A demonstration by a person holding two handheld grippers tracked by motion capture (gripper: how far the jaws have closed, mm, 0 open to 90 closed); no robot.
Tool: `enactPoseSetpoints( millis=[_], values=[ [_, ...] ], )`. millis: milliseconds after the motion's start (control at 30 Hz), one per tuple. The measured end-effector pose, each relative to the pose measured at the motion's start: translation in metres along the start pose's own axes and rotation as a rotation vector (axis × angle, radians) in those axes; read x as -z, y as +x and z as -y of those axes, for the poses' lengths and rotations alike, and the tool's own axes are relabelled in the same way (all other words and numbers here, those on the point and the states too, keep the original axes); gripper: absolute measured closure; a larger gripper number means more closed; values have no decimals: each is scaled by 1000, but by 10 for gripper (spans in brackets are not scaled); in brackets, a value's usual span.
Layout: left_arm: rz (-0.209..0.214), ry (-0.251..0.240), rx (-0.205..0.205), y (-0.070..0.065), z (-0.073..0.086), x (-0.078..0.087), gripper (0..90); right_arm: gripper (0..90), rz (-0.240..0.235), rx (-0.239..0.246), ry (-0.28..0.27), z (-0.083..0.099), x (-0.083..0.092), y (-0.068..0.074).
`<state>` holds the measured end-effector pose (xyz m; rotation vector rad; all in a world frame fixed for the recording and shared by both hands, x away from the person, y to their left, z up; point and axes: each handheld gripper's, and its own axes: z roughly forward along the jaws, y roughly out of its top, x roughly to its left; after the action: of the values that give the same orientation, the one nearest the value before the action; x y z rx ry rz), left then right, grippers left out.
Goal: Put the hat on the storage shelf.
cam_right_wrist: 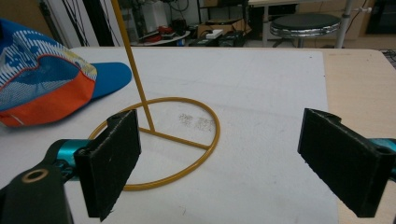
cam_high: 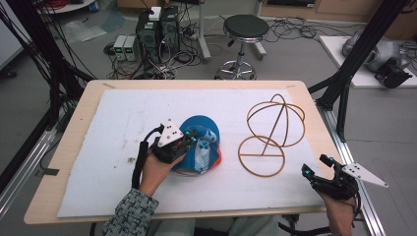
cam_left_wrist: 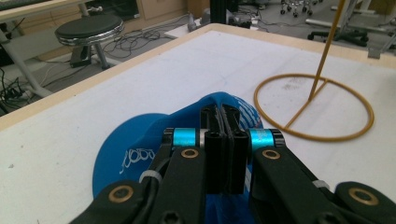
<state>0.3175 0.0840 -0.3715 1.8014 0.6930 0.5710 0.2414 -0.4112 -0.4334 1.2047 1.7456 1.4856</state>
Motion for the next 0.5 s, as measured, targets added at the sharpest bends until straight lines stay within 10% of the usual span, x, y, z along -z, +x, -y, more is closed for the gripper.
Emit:
enactPoseSetpoints(
  millis=[500],
  values=[
    [-43,-97,84,22,-57,8,884,123,-7,-1,-6,-1,-1,-1]
  ],
)
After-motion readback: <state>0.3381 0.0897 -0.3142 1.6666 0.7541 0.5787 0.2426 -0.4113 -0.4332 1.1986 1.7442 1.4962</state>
